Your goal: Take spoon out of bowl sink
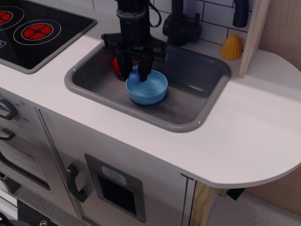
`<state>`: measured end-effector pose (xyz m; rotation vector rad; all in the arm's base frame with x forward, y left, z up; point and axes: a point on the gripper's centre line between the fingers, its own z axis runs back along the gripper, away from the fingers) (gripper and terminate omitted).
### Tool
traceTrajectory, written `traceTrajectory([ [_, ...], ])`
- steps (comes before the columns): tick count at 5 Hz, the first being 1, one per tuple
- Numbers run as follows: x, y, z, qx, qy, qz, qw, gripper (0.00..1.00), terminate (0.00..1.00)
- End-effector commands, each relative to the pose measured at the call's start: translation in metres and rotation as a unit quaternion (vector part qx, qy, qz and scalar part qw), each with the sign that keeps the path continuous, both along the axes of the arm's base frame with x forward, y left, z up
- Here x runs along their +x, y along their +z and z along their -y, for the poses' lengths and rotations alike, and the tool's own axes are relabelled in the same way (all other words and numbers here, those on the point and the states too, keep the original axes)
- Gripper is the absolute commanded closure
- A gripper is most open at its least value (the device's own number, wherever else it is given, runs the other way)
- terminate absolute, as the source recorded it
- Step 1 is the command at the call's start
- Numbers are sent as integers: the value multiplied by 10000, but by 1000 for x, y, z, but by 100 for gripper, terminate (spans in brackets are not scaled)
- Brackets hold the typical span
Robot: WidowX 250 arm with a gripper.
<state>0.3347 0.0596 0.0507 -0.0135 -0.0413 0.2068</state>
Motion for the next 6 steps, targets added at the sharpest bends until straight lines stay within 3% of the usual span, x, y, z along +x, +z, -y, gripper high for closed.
traceTrajectory([
  [1, -3, 36, 17, -116, -547, 484, 9973, 100, 0],
  [3, 0, 13, 54, -2, -1694, 790, 9824, 100, 0],
  [4, -2, -1, 70, 94, -1764, 751, 9814, 100, 0],
  [6, -9, -38, 97, 215, -2151, 159, 9762, 100, 0],
])
